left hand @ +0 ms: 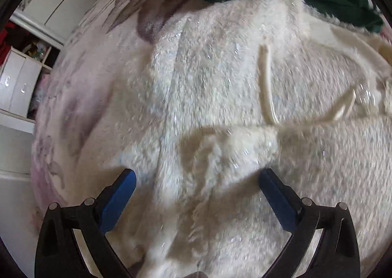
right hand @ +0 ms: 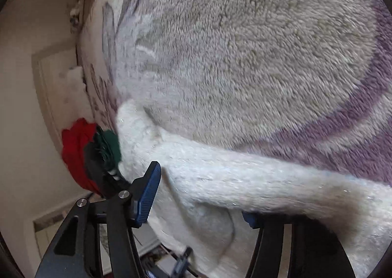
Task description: Fold large clothes
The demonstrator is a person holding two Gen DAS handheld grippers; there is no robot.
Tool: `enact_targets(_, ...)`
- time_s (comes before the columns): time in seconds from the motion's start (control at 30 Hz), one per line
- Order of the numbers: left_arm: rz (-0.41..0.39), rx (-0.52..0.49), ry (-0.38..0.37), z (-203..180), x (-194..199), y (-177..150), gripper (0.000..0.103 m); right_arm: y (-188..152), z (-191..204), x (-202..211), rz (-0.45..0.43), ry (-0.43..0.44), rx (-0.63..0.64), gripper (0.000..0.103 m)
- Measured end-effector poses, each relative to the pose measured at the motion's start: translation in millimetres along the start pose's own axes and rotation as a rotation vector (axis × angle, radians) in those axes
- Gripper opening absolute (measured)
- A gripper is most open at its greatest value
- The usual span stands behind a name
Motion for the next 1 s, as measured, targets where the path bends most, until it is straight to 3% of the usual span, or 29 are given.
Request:
enact_targets(0.17, -0.021, 0.031, -0.049, 22.7, 28.5, -7.1, 0.103, -57.4, 24.4, 15.1, -0.009, -0.236, 0.271, 0.068)
enact_targets(0.3, 0.008, 0.18, -0.089, 82.4, 74.0, -56.9, 0.103, -121.7, 37.5, 0.4, 0.029, -0.337, 0.443, 0.068)
enact_targets(0.4, 0.105, 0.411, -0.118, 148.0, 93.2, -119.5, 0.103, -174.3, 38.5, -21.6, 0.086, -0.417, 0.561, 0.068)
enact_targets(0.47, 0.167, 0.652, -0.174, 198.7, 95.4, -177.8, 0.103, -198.5, 37.8, -38.8, 0.124, -0.459, 0.616, 0.068)
enact_targets(0.5, 0.181, 0.723, -0.201, 209.5, 92.5, -193.7, 0.103, -211.2, 36.7, -47.8, 0.143, -0.479, 0.643, 0.068)
enact_targets(0.57, 0.219, 0.967, -0.315, 235.5, 74.6, -245.8, 0.102, -227.8, 27.5, -56.5, 0.164, -0.507, 0.686, 0.068)
enact_targets(0.6, 0.207, 1.04, -0.359, 241.5, 68.3, -256.3, 0.101, -238.1, 28.7, -65.5, 0.175, -0.513, 0.708, 0.068)
enact_targets(0.7, 0.096, 1.337, -0.532, 262.9, 37.3, -287.8, 0.081, -258.3, 31.2, -78.5, 0.18, -0.549, 0.766, 0.068)
enact_targets(0.8, -0.029, 1.539, -0.574, 285.8, 21.6, -299.4, 0.076, -262.6, 32.3, -93.0, 0.169, -0.595, 0.792, 0.068)
enact_targets(0.83, -0.075, 1.604, -0.559, 296.2, 19.5, -303.2, 0.076, -263.0, 32.9, -96.9, 0.163, -0.606, 0.795, 0.068)
enact_targets(0.87, -0.103, 1.648, -0.523, 307.0, 19.7, -305.4, 0.067, -264.3, 33.2, -100.5, 0.158, -0.615, 0.797, 0.068)
enact_targets(0.93, -0.12, 1.673, -0.451, 318.2, 22.8, -305.0, 0.047, -267.0, 33.3, -104.1, 0.141, -0.633, 0.798, 0.068)
enact_targets(1.0, -0.126, 1.635, -0.372, 320.2, 28.3, -295.5, 0.018, -270.8, 34.1, -110.5, 0.129, -0.641, 0.797, 0.068)
Point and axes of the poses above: each gripper's, at about its wrist camera, not at the fingertips, and x roughly against the way its jaws point, z to its left, y to its top, the point moved 7 cm from there along -x, roughly the way its jaws point, and after that the axes turned 10 degrees about -y, right-handed, at the moved point
